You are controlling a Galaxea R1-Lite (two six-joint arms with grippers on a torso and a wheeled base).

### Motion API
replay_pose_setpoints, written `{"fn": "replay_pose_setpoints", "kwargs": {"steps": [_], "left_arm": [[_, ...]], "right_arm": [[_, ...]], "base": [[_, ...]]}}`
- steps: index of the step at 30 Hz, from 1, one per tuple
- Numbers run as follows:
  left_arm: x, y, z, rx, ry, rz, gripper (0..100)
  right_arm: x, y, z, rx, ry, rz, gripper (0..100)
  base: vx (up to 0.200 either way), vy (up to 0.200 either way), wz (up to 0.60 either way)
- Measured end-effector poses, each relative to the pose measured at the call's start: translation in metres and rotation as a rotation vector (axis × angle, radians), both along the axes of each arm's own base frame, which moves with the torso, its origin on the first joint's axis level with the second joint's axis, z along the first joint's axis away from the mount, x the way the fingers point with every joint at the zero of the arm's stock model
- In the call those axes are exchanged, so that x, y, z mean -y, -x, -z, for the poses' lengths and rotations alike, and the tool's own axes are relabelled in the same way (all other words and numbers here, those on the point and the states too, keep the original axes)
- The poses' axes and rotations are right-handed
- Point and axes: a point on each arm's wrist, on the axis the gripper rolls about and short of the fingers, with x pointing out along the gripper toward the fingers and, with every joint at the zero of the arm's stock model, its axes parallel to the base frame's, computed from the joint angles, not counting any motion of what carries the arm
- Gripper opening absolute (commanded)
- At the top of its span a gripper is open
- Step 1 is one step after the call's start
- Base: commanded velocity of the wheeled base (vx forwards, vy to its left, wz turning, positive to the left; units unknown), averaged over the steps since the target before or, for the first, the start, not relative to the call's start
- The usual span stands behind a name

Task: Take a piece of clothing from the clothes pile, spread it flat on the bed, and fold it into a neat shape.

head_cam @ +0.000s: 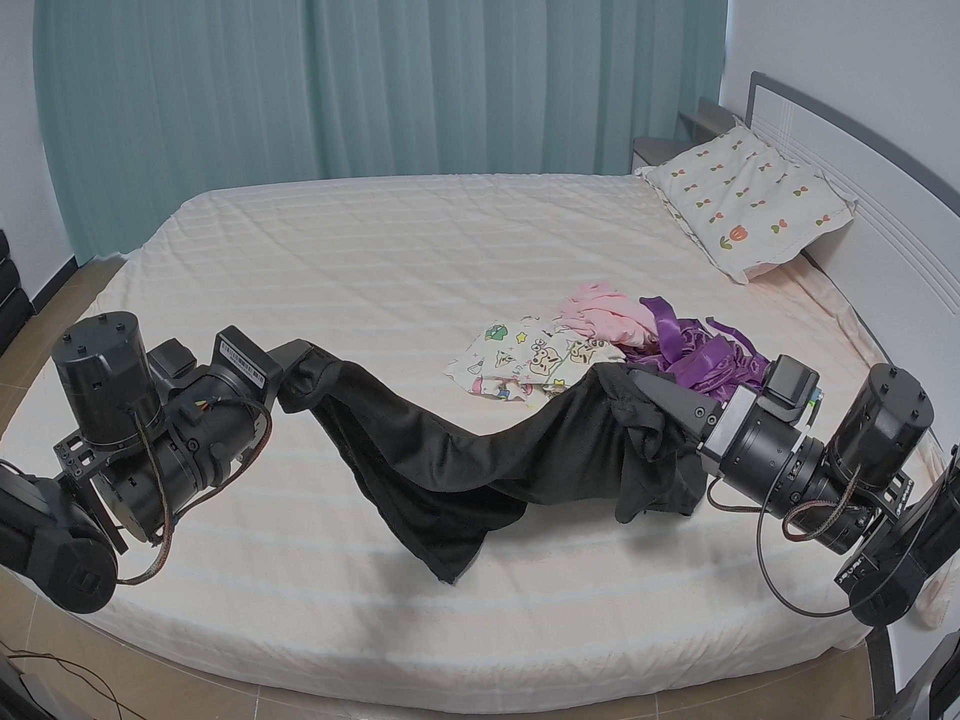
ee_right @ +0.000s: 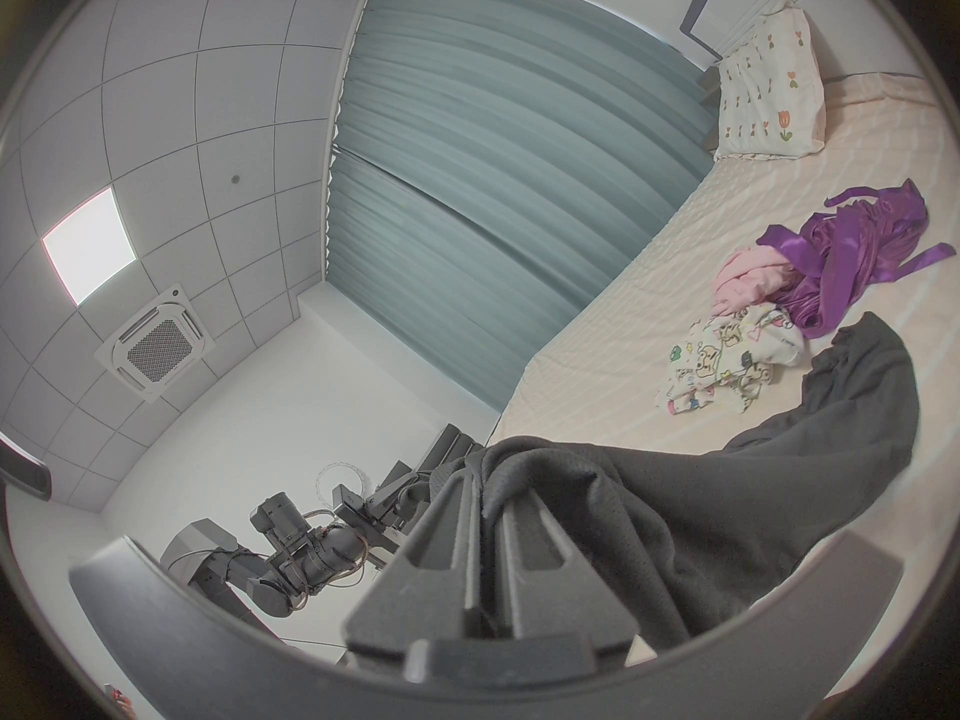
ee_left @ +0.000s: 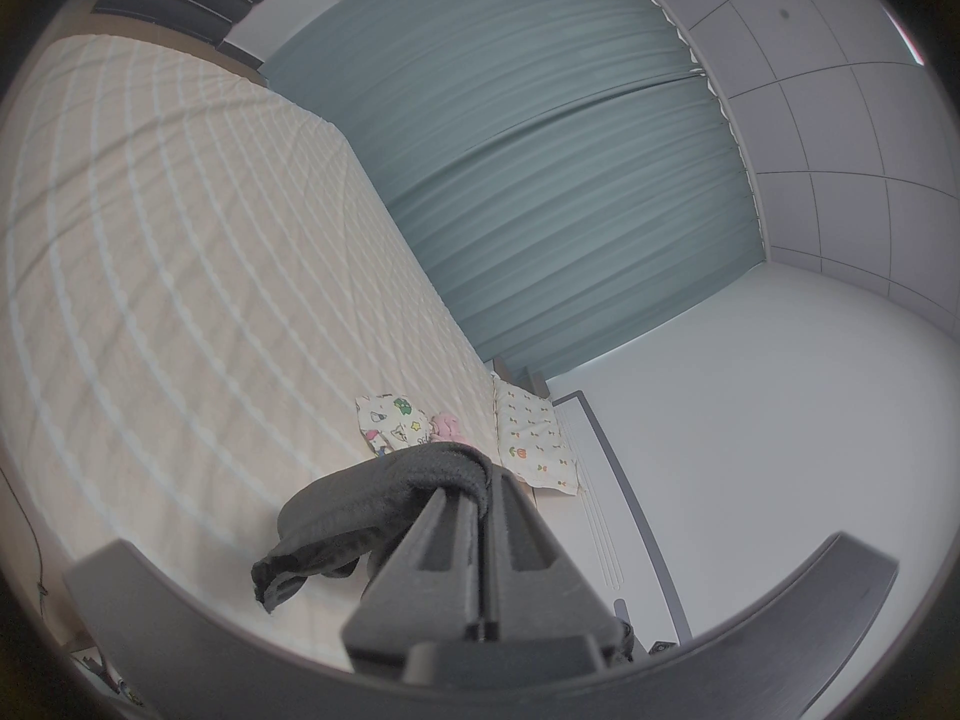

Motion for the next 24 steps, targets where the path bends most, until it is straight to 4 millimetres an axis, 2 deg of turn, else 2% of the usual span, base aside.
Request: {"fn": "replay_pose_setpoints", "kwargs": {"steps": [24], "left_arm": [[-0.0043,0.0001,0.0011,0.002,-0.011,-0.014,0]], "right_arm": [[-0.0026,0.0038,0.0001,-0.001,0.002,-0.016,0]], "base": [[0.0,0.2,0.0]]}}
